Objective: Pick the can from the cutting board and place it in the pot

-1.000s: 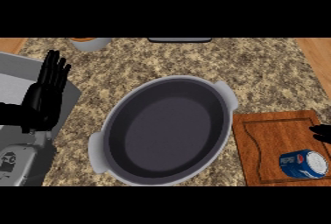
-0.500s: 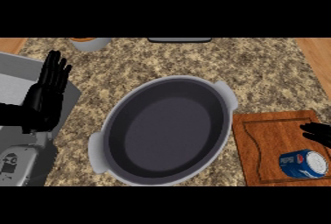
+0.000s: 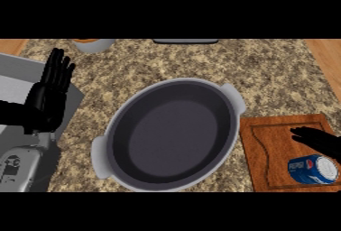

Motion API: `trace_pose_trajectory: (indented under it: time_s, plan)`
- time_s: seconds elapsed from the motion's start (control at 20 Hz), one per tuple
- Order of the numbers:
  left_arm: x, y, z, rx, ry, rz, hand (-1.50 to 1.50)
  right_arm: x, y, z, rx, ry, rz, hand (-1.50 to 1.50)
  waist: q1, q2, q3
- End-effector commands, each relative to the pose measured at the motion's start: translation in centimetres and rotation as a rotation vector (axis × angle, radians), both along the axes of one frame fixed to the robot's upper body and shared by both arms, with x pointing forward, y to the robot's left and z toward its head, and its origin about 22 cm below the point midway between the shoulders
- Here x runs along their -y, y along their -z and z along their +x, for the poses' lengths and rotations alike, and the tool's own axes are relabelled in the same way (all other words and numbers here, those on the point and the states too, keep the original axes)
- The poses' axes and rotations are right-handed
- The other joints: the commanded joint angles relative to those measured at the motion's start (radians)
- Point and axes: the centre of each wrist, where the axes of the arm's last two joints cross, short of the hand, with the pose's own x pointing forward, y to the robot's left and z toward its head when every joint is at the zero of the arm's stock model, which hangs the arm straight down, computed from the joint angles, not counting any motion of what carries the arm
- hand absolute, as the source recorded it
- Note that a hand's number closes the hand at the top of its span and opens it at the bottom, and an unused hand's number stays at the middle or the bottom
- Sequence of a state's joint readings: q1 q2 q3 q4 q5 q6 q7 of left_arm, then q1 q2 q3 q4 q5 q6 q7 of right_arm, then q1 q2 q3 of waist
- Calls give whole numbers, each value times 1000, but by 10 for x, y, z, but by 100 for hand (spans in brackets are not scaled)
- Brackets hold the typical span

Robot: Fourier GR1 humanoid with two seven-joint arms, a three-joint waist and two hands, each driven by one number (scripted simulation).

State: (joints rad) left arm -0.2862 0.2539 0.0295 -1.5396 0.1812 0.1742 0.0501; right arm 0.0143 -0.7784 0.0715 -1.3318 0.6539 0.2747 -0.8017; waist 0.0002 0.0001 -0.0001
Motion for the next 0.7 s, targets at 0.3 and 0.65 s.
trace_pose_trajectory:
  time_s: [0.3, 0.65]
  plan:
    - [-13, 4, -6, -22, 7, 12, 0, -13, 28, -1, -30, -45, 9, -150, -2, -1, 0]
    - [-7, -6, 6, -13, -8, -21, 0, -58, 49, -9, 86, -217, 46, 150, -7, -1, 0]
